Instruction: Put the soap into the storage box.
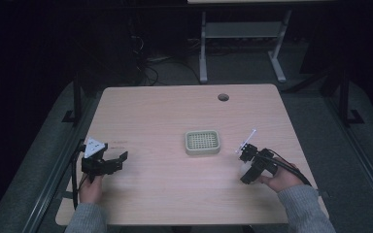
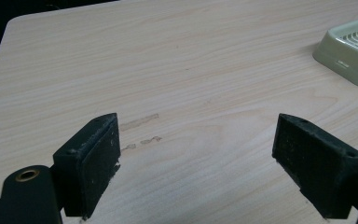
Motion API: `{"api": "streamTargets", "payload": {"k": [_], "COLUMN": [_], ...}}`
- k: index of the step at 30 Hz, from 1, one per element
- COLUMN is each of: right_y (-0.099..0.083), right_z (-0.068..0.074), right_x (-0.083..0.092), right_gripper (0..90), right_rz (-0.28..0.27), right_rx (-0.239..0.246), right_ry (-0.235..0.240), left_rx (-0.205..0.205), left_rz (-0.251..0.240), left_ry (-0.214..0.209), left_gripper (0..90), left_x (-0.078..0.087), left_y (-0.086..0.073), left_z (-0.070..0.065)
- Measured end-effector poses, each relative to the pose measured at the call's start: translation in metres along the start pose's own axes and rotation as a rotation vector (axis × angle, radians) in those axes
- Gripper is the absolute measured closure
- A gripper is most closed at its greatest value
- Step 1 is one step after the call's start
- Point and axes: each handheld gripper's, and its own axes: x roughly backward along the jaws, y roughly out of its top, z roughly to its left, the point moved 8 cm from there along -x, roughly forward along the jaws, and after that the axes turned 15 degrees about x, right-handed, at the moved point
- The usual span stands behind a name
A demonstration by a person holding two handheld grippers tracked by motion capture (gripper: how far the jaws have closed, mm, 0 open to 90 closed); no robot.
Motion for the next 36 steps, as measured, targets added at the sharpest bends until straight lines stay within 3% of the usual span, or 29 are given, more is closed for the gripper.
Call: {"api": "streamTargets", "payload": {"k": [16, 36], "right_y": [0.011, 0.033], "right_z": [-0.007, -0.018], "right_x": [0.012, 0.024], "right_gripper": [23.5, 23.5], "right_rz": [-0.031, -0.042], "right_rx": [0.003, 0.029], "right_ry": [0.021, 0.012], "left_rx": [0.004, -0.001], "left_rz": [0.003, 0.007], "left_ry": [-0.001, -0.003], "left_gripper": [14.8, 14.8], "left_x": [-0.001, 0.000], "left_y": [0.000, 0.000], "left_z": [0.000, -0.001]}}
